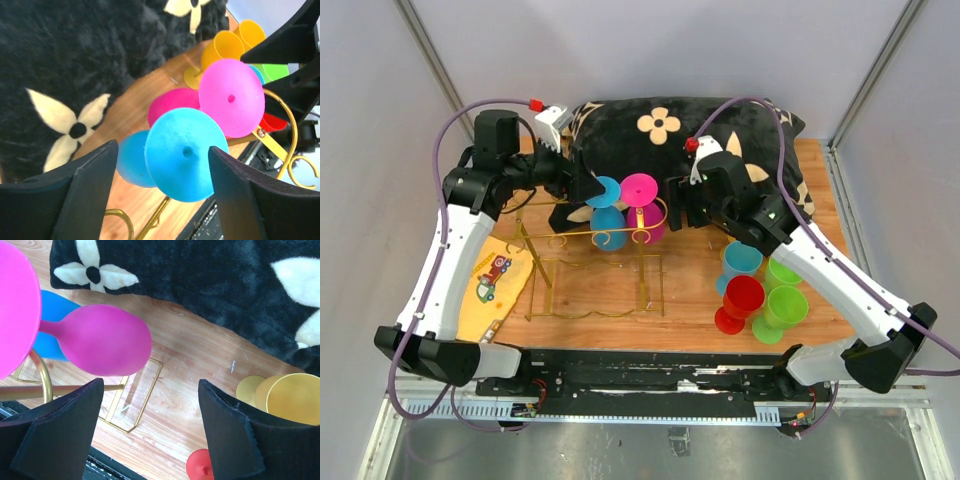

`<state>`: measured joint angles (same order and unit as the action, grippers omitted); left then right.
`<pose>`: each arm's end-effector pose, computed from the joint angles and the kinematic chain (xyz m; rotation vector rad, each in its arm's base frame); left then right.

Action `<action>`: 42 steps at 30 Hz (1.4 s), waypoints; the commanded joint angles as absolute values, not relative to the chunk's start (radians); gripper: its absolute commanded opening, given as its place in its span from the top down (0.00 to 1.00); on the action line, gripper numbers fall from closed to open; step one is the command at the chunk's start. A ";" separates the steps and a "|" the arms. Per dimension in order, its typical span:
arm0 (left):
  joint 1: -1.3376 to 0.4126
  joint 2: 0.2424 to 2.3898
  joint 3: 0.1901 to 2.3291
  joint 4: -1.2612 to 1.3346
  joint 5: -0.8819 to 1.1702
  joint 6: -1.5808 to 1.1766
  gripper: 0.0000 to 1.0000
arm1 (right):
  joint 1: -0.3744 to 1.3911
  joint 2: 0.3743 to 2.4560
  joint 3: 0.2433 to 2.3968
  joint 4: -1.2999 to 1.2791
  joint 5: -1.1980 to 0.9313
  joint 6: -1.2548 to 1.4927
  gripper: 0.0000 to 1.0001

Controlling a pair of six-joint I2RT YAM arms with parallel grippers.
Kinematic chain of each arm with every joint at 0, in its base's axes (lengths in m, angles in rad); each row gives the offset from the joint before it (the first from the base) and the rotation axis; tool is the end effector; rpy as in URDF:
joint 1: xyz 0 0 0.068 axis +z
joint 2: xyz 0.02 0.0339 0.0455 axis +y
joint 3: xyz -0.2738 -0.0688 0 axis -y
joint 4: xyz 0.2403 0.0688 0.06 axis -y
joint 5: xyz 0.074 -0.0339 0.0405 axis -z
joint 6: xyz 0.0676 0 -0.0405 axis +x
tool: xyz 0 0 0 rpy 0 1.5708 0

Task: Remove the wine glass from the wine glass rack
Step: Pick up the wine glass from the wine rack.

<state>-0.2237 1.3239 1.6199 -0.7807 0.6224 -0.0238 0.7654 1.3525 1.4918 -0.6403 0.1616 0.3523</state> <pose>0.2638 -0.1004 0.4464 0.5888 1.9610 -0.7913 0.2338 0.2095 0.4060 -0.3326 2.0796 0.5164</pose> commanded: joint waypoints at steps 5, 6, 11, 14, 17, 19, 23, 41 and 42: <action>-0.216 1.361 1.594 -0.815 0.742 0.030 0.31 | 0.784 1.300 1.459 -0.615 0.179 0.363 0.22; -0.216 1.359 1.595 -0.807 0.738 0.025 0.33 | 0.784 1.298 1.454 -0.614 0.178 0.362 0.22; -0.215 1.350 1.604 -0.798 0.703 0.016 0.45 | 0.785 1.288 1.439 -0.615 0.176 0.363 0.22; -0.216 1.338 1.597 -0.792 0.688 0.012 0.50 | 0.783 1.275 1.430 -0.614 0.183 0.364 0.22; -0.216 1.327 1.593 -0.783 0.678 0.004 0.55 | 0.783 1.259 1.419 -0.615 0.191 0.364 0.21; -0.216 1.316 1.591 -0.774 0.667 -0.002 0.59 | 0.783 1.247 1.410 -0.614 0.194 0.366 0.21; -0.216 1.298 1.585 -0.752 0.653 -0.023 0.68 | 0.783 1.215 1.390 -0.615 0.199 0.369 0.20; -0.216 1.227 1.508 -0.534 0.603 -0.206 1.00 | 0.784 1.101 1.326 -0.617 0.223 0.384 0.19; -0.216 1.227 1.508 -0.525 0.596 -0.215 0.99 | 0.783 1.097 1.324 -0.616 0.223 0.385 0.19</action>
